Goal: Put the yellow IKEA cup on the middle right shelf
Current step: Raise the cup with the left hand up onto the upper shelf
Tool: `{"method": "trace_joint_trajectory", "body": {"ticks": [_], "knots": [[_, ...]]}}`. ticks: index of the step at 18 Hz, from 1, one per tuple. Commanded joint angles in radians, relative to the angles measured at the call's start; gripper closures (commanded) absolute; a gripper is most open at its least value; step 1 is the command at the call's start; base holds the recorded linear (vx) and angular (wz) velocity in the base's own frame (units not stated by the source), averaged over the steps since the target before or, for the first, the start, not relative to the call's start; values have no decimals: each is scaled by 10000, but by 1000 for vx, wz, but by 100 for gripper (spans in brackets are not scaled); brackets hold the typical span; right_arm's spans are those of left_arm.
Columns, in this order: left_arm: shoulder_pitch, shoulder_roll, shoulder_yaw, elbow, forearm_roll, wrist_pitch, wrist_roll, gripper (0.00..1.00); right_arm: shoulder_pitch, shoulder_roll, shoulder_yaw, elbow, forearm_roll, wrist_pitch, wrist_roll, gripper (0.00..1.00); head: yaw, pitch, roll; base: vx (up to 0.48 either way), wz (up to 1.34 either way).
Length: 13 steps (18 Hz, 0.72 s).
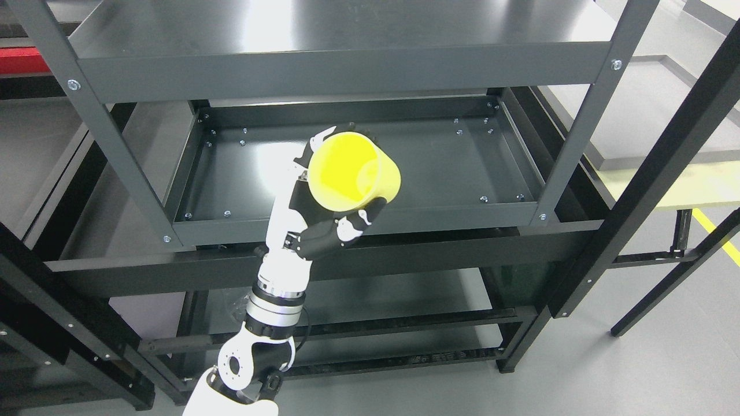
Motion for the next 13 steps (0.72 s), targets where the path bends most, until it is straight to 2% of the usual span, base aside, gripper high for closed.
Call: {"method": "trace_joint_trajectory", "body": {"ticks": [1, 5, 8, 10, 13], "knots": [[-567, 174, -1080, -359, -129, -1058, -67, 99, 140, -175, 169, 0, -245, 6, -8, 1, 0, 0, 0, 57, -25], [-2312, 174, -1018, -359, -159, -1138, -37, 99, 140, -175, 169, -15, -245, 6, -8, 1, 0, 0, 0, 48, 16], [-3741, 174, -1049, -344, -190, -82, 360, 99, 140, -175, 169, 0, -245, 6, -8, 1, 0, 0, 0, 39, 55], [-4264, 174, -1125, -344, -190, 516, 1277, 99, 140, -175, 169, 0, -245, 6, -8, 1, 0, 0, 0, 60, 103], [-4832, 174, -1218, -344, -190, 2384, 2751, 100, 140, -175, 169, 0, -245, 6, -8, 1, 0, 0, 0, 92, 160]]}}
